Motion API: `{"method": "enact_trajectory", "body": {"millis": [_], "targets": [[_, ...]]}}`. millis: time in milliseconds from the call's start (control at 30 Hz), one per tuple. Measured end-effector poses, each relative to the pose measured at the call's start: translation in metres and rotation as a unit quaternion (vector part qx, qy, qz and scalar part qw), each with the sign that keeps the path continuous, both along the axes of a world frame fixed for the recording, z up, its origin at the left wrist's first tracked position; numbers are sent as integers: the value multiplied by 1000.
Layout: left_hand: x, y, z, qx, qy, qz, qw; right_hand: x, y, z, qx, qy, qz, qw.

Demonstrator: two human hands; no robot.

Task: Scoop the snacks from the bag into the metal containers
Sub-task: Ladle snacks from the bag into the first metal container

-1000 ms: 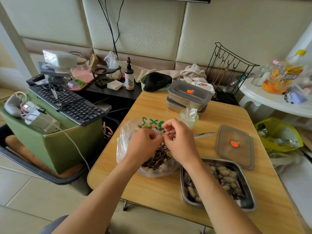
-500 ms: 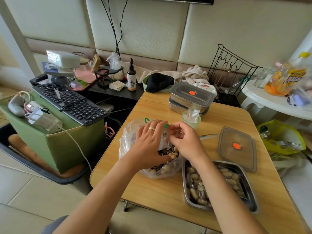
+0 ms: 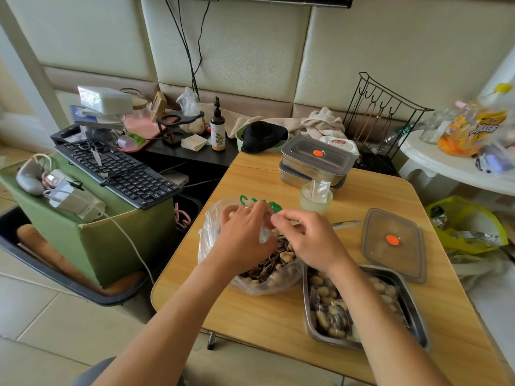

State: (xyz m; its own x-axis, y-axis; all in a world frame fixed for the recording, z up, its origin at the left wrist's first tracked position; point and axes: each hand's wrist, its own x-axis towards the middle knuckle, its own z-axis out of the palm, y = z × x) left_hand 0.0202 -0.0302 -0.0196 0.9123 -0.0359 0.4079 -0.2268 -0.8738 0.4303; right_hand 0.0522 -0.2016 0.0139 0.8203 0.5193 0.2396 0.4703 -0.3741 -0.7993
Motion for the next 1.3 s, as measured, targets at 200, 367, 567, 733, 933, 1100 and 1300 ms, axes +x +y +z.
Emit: {"method": "enact_trajectory", "body": {"millis": [200, 367, 567, 733, 933, 1100, 1300], "targets": [[0, 1, 0, 13, 7, -11, 1000, 6, -3, -9, -74, -36, 41, 996], [2, 5, 4, -44, 15, -12, 999, 4, -10, 1, -51, 45, 72, 995], [-5, 11, 12, -49, 91, -18, 995, -2, -18, 10, -25, 55, 37, 998], [-14, 15, 13, -88, 101, 44, 990, 14, -44, 1, 81, 17, -345, 935], [-18, 18, 7, -110, 87, 76, 987, 27, -73, -2, 174, 242, -455, 840], [-17, 21, 6, -72, 42, 146, 986, 23, -65, 3, 319, 373, -363, 792], [-17, 30, 0, -164, 149, 238, 946, 24, -49, 4, 301, 280, -282, 867]]}}
